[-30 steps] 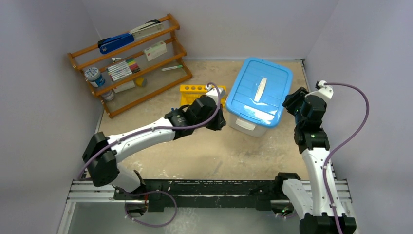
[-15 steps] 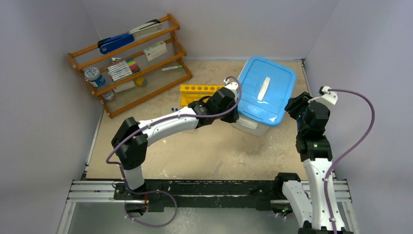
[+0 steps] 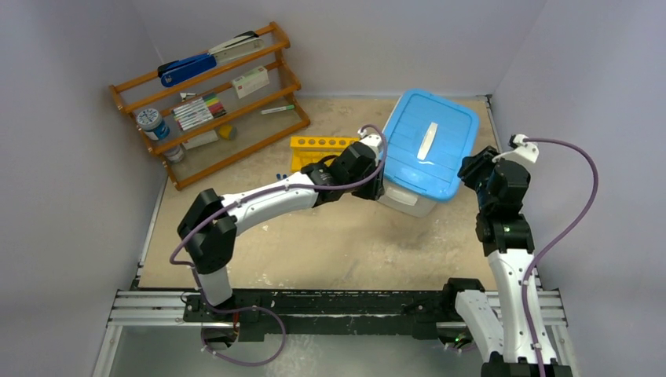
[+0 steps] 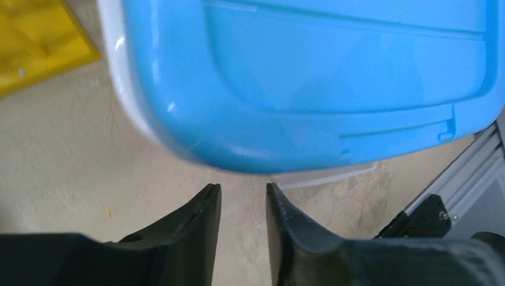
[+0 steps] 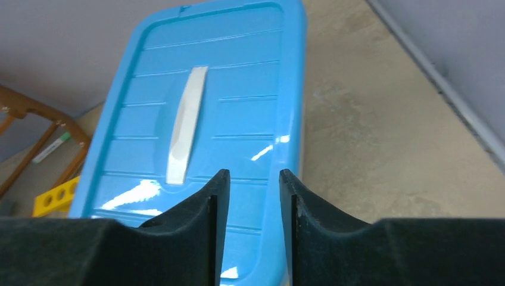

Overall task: Organize the chemistry lab equipment
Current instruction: Close the lid of the storage box.

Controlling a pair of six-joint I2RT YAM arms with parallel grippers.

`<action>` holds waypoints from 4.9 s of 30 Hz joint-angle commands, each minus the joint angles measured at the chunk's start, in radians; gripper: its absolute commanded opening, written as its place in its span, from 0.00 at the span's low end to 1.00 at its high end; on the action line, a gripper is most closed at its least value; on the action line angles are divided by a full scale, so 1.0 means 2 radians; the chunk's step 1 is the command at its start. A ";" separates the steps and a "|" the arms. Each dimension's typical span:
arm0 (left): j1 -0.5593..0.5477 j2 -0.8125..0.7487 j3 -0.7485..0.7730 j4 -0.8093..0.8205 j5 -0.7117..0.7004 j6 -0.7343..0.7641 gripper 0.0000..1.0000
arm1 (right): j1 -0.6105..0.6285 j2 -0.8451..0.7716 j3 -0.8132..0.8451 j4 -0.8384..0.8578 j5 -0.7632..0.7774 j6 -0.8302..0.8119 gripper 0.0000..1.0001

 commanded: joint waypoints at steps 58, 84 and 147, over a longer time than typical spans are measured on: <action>0.056 -0.216 -0.130 0.012 -0.047 0.005 0.52 | 0.124 0.279 0.153 0.183 -0.041 -0.052 0.25; 0.099 -0.260 -0.174 0.039 -0.012 -0.010 0.50 | 0.128 0.309 0.186 0.186 0.011 -0.066 0.35; 0.094 -0.012 -0.057 0.142 0.003 -0.061 0.53 | -0.052 0.270 0.025 0.101 -0.084 0.019 0.44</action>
